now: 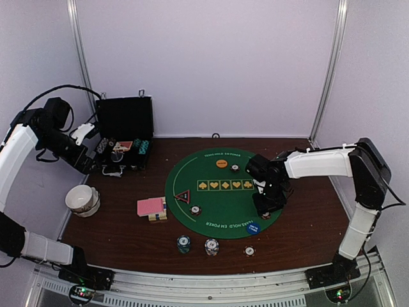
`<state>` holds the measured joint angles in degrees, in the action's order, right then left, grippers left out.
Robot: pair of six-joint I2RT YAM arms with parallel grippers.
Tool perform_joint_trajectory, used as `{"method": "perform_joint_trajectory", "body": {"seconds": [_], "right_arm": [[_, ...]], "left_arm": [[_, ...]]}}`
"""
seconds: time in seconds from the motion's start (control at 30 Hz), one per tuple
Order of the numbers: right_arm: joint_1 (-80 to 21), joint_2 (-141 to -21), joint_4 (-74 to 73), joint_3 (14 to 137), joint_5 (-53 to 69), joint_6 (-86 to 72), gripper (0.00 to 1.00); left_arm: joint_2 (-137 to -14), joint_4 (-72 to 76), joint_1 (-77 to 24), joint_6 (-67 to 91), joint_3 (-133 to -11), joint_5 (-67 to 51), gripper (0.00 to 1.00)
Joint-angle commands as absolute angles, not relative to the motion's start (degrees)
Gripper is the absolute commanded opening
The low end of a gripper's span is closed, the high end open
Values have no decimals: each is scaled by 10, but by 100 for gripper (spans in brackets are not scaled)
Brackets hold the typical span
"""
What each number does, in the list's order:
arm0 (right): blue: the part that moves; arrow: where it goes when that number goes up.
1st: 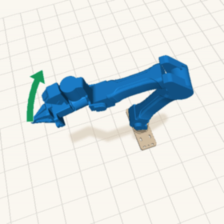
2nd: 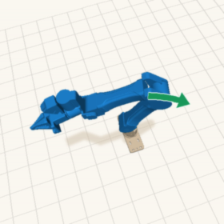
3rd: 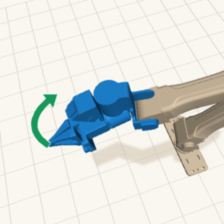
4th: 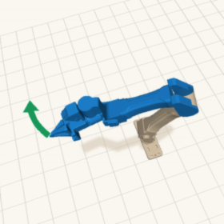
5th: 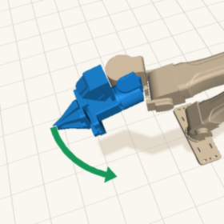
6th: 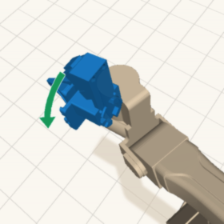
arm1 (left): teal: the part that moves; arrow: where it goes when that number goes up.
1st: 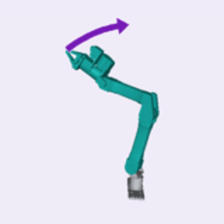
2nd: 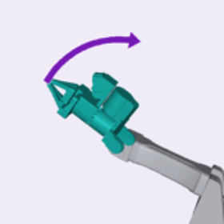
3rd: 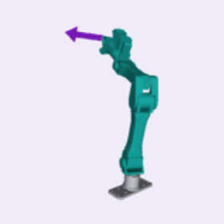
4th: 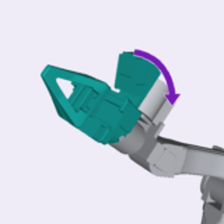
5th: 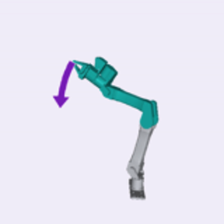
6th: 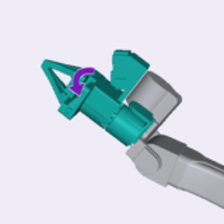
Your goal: Distribute texas hold em gaming equipment
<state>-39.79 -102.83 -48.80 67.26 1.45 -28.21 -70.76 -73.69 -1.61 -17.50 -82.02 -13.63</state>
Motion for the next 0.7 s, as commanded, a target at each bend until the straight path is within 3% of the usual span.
{"method": "perform_joint_trajectory", "body": {"seconds": [0.0,0.33,0.4,0.6,0.67], "right_arm": [[-384,-1040,-463,671,-12,-273,21],[-368,-1056,-448,660,-20,-273,26],[-368,-1055,-448,658,-21,-272,32],[-369,-1032,-458,667,-24,-271,67],[-373,-1017,-474,678,-33,-270,73]], "left_arm": [[-699,-738,-17,-184,-834,-135,98],[-704,-739,-17,-182,-838,-136,98],[-704,-739,-16,-182,-838,-138,97],[-705,-739,-17,-184,-838,-136,98],[-704,-740,-16,-184,-839,-136,98]]}}
